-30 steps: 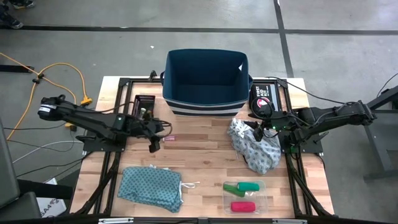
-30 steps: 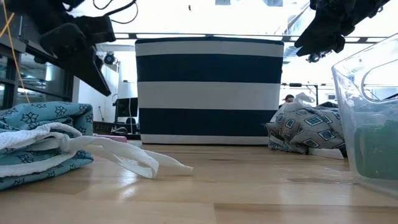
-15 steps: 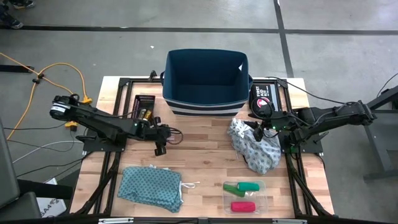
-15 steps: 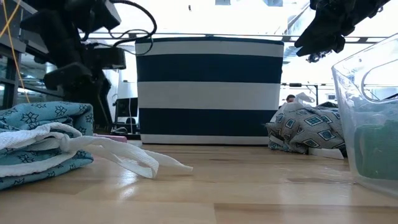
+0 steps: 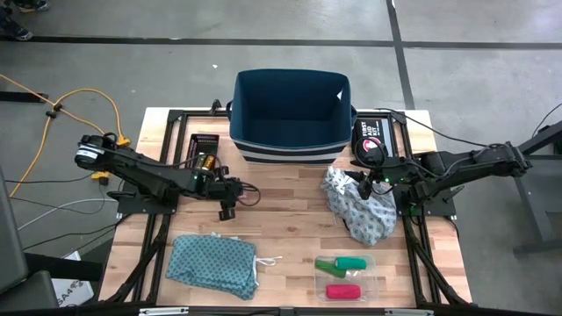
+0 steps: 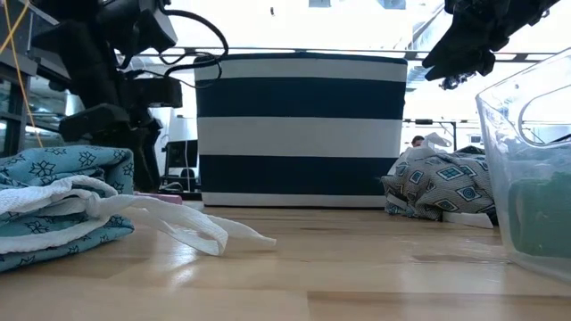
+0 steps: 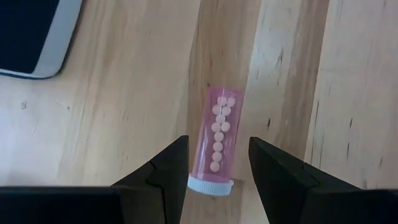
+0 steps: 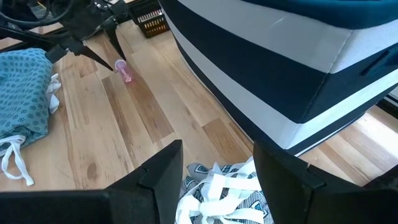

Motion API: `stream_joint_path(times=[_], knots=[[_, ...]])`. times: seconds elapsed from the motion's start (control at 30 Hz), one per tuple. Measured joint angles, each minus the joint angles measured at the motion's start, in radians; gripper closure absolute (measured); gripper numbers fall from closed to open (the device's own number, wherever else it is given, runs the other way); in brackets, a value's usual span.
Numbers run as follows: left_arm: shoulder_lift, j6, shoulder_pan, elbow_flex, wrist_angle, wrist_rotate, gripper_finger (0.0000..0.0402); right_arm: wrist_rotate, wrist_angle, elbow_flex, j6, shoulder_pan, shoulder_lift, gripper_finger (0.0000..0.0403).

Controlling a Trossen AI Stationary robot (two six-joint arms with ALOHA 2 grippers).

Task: Pick & Place Medicine items
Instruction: Put the transparent pink medicine bottle into the black bin

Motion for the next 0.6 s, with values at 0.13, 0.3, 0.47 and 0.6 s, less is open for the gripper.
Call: stream_joint_path(times=[0.13,0.3,0.47,0.6], knots=[[0.000,0.003,0.018,0.000,0.001,0.014,0.0242,0.000,0.001,0.000,0.000,0.000,0.000,0.0219],[0.025,0.004,0.055,0.000,0.005,0.045,0.0242,0.000,0.002,0.000,0.000,0.000,0.000,0.0219],[0.069,0.004,0.080,0.000,0.025,0.089,0.0242,0.000,0.006,0.000,0.000,0.000,0.000,0.0219],[0.092,0.004,0.091,0.000,0.037,0.104,0.0242,0.000,0.005,0.000,0.000,0.000,0.000,0.0219]])
